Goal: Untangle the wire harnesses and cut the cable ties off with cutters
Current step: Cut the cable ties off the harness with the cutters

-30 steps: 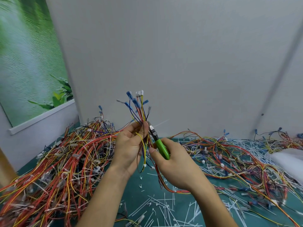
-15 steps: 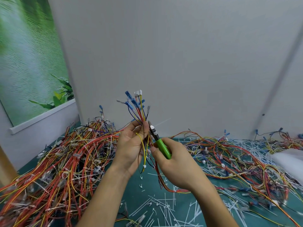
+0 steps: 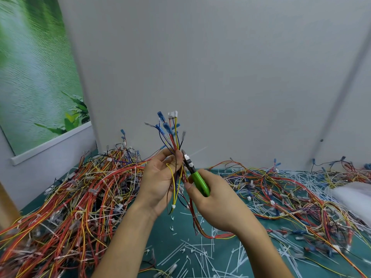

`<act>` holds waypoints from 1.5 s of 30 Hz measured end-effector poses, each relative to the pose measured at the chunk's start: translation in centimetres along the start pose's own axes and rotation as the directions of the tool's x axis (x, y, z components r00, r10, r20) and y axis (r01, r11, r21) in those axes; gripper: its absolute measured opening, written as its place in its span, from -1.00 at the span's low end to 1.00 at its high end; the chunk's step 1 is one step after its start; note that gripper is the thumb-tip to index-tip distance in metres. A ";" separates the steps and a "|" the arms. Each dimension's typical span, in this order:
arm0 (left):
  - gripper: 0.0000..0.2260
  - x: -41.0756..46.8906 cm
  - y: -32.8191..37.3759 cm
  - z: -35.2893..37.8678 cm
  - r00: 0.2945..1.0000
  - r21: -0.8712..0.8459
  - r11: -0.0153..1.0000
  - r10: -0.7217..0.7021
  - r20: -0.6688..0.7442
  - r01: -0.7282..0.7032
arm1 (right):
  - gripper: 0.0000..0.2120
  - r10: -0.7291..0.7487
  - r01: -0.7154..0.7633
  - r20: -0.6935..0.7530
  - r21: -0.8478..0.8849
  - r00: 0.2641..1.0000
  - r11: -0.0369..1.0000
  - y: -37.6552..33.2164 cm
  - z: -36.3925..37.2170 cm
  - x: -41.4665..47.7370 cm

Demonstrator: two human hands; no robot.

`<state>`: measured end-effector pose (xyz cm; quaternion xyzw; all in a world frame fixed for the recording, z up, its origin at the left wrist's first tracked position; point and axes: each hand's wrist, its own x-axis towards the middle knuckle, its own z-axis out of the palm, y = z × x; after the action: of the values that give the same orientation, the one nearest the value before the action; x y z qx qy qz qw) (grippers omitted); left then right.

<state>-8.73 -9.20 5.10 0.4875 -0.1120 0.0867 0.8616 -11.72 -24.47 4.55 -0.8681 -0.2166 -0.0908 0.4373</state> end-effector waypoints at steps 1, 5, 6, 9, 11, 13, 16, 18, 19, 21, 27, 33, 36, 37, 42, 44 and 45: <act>-0.94 0.0 0.0 0.0 1.000 -0.012 1.000 -0.005 -0.004 0.005 | -0.75 -0.005 0.005 -0.024 -0.006 1.000 1.000 0.0 0.0 0.1; -0.87 0.1 0.0 0.0 1.000 -0.023 1.000 -0.020 -0.024 0.019 | -0.74 0.002 -0.001 -0.060 0.019 0.998 1.000 0.0 0.1 0.1; -0.85 0.0 0.0 0.0 0.999 -0.018 1.000 -0.024 -0.029 0.023 | -0.74 0.003 -0.001 -0.061 0.023 0.998 1.000 0.0 0.1 0.1; -0.86 0.1 0.0 0.0 0.999 -0.033 0.999 -0.029 -0.038 0.028 | -0.76 0.007 -0.005 -0.071 0.038 0.997 0.999 0.0 0.3 0.1; -0.91 0.1 -0.1 0.0 0.999 -0.047 0.999 -0.026 -0.026 0.025 | -0.78 0.017 -0.012 -0.087 0.059 0.996 0.998 0.0 0.3 0.2; -0.93 0.2 -0.1 -0.2 1.000 -0.032 0.999 -0.020 0.006 0.020 | -0.78 0.024 -0.015 -0.099 0.091 0.995 0.996 0.0 0.4 0.3; -0.92 0.4 -0.1 -0.7 0.998 -0.012 1.000 -0.007 0.063 0.008 | -0.75 0.030 -0.018 -0.106 0.116 0.994 0.993 0.0 0.6 0.2; -0.91 0.4 0.1 -0.9 0.995 -0.009 1.000 0.009 0.104 -0.008 | -0.75 0.037 -0.024 -0.102 0.122 0.994 0.992 0.0 0.7 0.2; -0.86 0.4 0.2 -1.0 0.992 0.006 1.000 0.019 0.127 -0.020 | -0.75 0.040 -0.028 -0.101 0.121 0.994 0.992 0.0 0.8 0.2; -0.78 0.3 0.4 -1.2 0.986 0.041 0.998 0.040 0.162 -0.047 | -0.74 0.038 -0.026 -0.101 0.116 0.994 0.993 0.1 0.7 0.3; -0.61 0.3 0.3 -1.4 0.975 0.118 0.985 0.102 0.197 -0.127 | -0.63 0.029 -0.010 -0.117 0.155 0.993 0.988 0.0 0.6 0.3; -0.84 0.6 -0.1 -1.5 0.984 0.152 0.976 0.142 0.109 -0.158 | -0.71 0.039 -0.024 -0.108 0.140 0.993 0.990 0.1 0.6 0.3; -0.87 0.6 -0.2 -1.3 0.983 0.175 0.968 0.172 0.070 -0.182 | -0.70 0.080 -0.065 -0.075 0.178 0.994 0.982 -0.1 0.6 0.3; -0.88 0.6 -0.3 -1.3 0.980 0.187 0.962 0.188 0.063 -0.197 | -0.70 0.086 -0.073 -0.070 0.179 0.994 0.981 -0.2 0.6 0.3; -0.87 0.5 -0.9 -0.6 0.971 0.172 0.957 0.239 -0.010 -0.234 | -0.69 0.085 -0.072 -0.096 0.128 0.992 0.989 0.2 0.3 0.3; -0.83 0.4 -1.0 -0.4 0.970 0.154 0.961 0.239 -0.047 -0.229 | -0.68 0.083 -0.072 -0.094 0.119 0.992 0.990 0.2 0.2 0.3; -0.82 0.4 -1.0 -0.4 0.971 0.141 0.965 0.233 -0.058 -0.223 | -0.68 0.081 -0.070 -0.091 0.118 0.993 0.990 0.1 0.2 0.3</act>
<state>-8.03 -9.33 4.16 0.5241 -0.1292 0.2108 0.8150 -11.41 -24.30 4.43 -0.8438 -0.1672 -0.1029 0.4995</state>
